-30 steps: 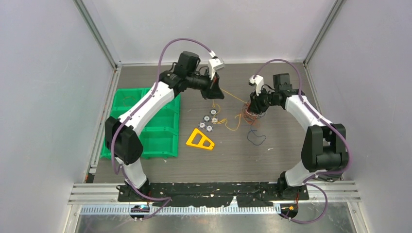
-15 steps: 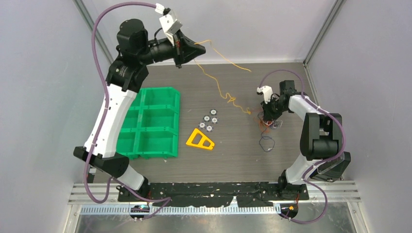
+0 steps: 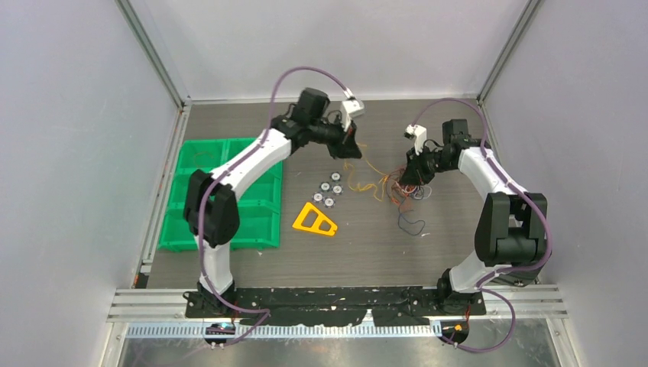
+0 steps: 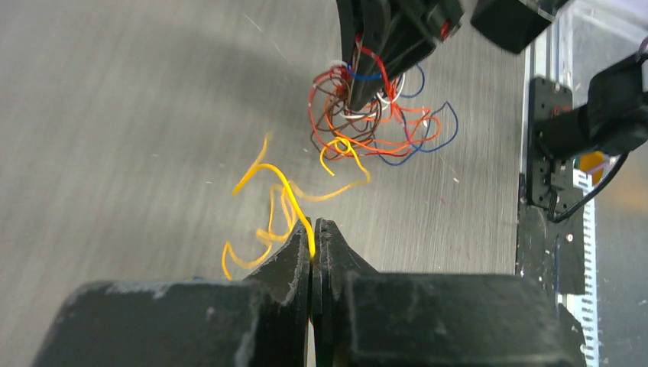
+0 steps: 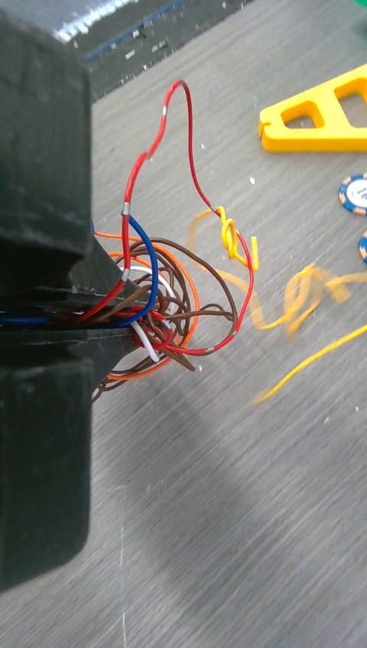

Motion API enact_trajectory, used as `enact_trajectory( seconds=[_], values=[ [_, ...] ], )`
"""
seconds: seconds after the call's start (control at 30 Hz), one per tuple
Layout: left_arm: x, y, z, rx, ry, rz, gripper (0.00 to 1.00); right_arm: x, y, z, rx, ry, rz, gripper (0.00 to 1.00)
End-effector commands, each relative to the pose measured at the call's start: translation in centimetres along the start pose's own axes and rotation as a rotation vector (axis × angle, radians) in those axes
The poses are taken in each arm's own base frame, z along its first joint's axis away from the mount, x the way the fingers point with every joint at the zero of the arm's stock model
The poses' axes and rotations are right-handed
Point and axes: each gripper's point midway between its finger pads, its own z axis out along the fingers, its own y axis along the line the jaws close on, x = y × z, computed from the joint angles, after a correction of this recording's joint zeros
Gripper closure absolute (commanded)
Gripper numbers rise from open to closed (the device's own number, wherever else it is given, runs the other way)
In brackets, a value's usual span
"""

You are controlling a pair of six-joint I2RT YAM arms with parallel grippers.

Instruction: Untangle the cables

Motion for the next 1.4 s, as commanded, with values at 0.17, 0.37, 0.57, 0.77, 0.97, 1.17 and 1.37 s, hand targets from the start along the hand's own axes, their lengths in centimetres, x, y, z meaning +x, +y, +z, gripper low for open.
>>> enact_trajectory(
  seconds=[0.17,0.37,0.57,0.77,0.97,1.17,1.37],
  values=[
    [3.5,-4.1,5.3,0.227,0.003,0.072,0.61,-2.1,2.8,-1.2,-0.06,-0.064,0.058,0.95],
    [6.4,-4.7,6.9,0.249,0.015,-0.064,0.3,-1.9,2.4,-1.0,-0.038,-0.061,0.105,0.95],
    [6.9,-3.4,8.7,0.155,-0.034,-0.233,0.2,-1.5,2.5,-0.8,-0.037,-0.057,0.13,0.95],
    [7.5,-2.9,10.2,0.092,-0.048,-0.347,0.2,-1.4,2.5,-0.8,-0.035,-0.053,0.136,0.95],
    [8.5,-4.2,11.6,0.118,-0.007,-0.392,0.47,-1.5,2.4,-0.9,-0.019,-0.053,0.141,0.95],
    [8.5,-4.1,8.9,0.11,0.034,-0.334,1.0,-1.1,0.9,-1.9,0.046,-0.045,0.141,0.95],
    [8.3,-3.5,2.1,0.05,-0.009,-0.298,1.0,1.7,-6.5,-5.0,0.336,0.025,0.137,0.95]
  ],
)
